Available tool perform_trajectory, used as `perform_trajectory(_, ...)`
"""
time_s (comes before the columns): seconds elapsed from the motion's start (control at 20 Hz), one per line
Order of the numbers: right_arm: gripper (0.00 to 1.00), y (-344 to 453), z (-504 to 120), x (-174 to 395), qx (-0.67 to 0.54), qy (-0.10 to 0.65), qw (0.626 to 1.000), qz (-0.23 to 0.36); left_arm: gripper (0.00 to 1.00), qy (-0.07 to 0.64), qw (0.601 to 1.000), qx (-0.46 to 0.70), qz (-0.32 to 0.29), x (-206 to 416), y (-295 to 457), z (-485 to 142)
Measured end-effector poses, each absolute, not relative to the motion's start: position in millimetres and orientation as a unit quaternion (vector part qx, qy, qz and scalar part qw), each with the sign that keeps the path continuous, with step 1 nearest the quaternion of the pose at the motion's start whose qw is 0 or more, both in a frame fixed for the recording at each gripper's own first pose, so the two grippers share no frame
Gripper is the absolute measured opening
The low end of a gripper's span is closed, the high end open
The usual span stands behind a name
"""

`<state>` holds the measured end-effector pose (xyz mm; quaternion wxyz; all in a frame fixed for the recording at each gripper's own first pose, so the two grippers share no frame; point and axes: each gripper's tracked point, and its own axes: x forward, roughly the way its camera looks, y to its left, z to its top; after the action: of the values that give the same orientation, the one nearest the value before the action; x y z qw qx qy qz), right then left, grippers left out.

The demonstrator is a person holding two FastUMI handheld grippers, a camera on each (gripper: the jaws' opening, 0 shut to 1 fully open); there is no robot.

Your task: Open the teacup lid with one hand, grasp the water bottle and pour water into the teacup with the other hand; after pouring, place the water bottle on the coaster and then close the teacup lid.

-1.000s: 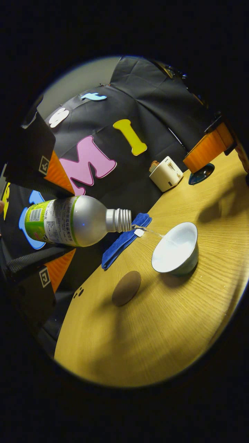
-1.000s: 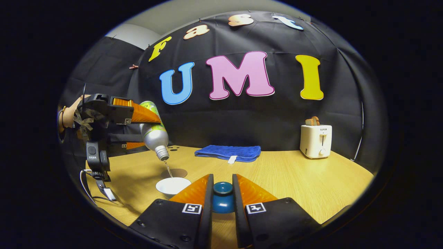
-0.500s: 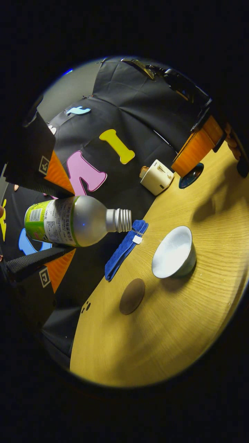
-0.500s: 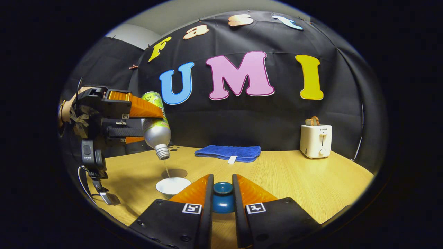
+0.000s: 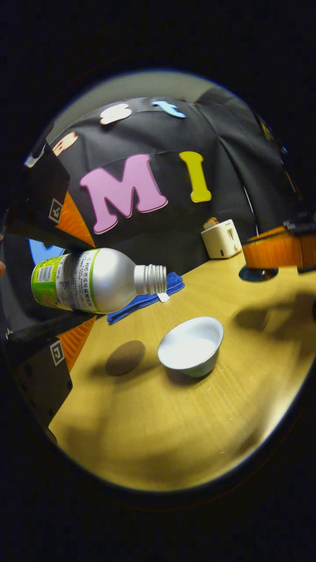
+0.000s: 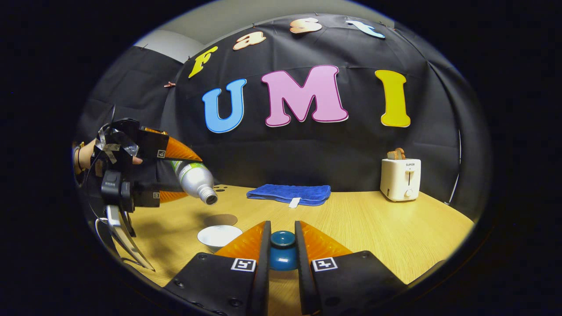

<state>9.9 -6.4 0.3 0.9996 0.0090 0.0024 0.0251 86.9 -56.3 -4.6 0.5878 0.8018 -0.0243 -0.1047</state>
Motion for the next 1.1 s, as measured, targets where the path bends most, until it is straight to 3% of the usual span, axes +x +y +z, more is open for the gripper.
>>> perform_trajectory(0.3,0.32,-6,1,10,0.008,0.002,1.0,0.025,0.81,0.017,0.765,0.622,-0.165,88,-71,-38)
perform_trajectory(0.6,0.32,-6,0,10,0.001,0.002,1.0,0.023,0.8,-0.012,0.911,0.365,-0.19,85,-84,-8)
perform_trajectory(0.85,0.31,-6,0,9,0.001,0.002,1.0,0.021,0.8,-0.066,0.964,0.193,-0.173,82,-73,21)
perform_trajectory(1.1,0.31,-6,1,10,0.001,0.002,1.0,0.021,0.8,-0.053,0.981,0.082,-0.166,75,-73,18)
